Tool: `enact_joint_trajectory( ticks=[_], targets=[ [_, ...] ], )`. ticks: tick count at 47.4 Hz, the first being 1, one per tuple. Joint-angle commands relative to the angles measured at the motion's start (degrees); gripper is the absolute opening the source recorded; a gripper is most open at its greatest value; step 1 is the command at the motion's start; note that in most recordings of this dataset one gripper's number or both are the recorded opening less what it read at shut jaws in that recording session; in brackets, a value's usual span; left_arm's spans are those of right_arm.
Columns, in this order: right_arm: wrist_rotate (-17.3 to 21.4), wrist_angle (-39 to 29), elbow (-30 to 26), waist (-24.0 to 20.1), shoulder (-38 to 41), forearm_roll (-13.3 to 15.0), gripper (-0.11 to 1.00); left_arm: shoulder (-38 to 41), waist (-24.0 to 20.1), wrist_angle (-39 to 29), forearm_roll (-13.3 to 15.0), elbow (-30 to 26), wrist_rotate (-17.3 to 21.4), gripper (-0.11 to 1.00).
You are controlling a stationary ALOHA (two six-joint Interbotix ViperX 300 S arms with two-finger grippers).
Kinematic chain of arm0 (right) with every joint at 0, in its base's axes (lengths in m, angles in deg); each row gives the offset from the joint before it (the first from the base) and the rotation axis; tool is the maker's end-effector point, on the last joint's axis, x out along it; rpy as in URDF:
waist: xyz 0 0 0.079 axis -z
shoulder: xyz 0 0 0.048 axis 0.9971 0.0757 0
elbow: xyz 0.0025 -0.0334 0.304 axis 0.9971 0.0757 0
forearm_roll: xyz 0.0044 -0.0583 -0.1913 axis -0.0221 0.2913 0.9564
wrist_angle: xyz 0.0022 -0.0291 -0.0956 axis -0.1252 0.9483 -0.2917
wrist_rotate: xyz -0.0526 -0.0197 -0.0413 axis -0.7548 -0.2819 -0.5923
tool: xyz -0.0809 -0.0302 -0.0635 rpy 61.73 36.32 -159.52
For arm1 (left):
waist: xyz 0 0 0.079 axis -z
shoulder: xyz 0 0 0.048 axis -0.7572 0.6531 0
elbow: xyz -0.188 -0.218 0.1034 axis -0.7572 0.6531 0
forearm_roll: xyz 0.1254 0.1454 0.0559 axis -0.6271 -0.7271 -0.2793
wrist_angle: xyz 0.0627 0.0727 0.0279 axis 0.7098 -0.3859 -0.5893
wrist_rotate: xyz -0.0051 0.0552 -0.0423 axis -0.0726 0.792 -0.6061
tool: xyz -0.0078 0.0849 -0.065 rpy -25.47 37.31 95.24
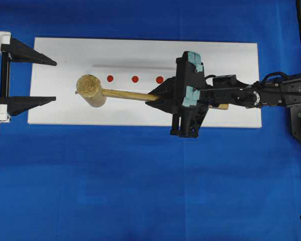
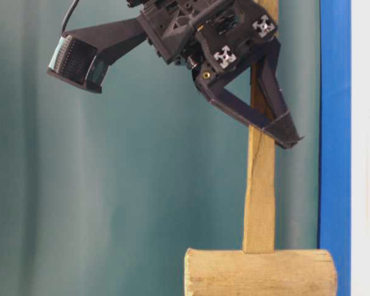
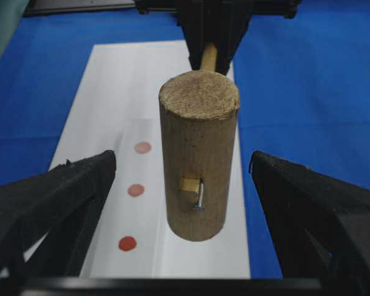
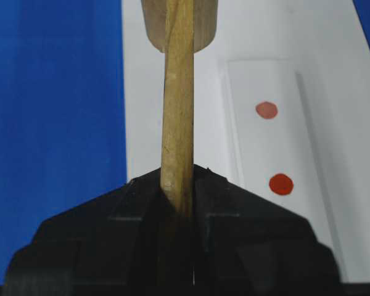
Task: Hit the mark with a hammer.
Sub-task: 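Move the left gripper in and grasp the mallet head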
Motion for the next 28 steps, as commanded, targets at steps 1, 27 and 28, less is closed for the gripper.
enact_joint_trajectory(
  ticks=[1,27,28],
  targets=[
    [-0.2,0.2,-1.7,0.0,-0.8,0.3,0.02,0.3,-0.2,0.3,0.1,-0.5,-0.2,0.89],
    [-0.2,0.7,-1.8,0.0,-0.8,0.4,0.02,14.1,-0.2,11.2,0.1,-4.0,-5.7,0.92],
    [-0.2,0.7,-1.8,0.0,-0.8,0.3,0.02,14.8,-0.2,11.6,0.0,-4.3,-5.8,0.92]
  ],
)
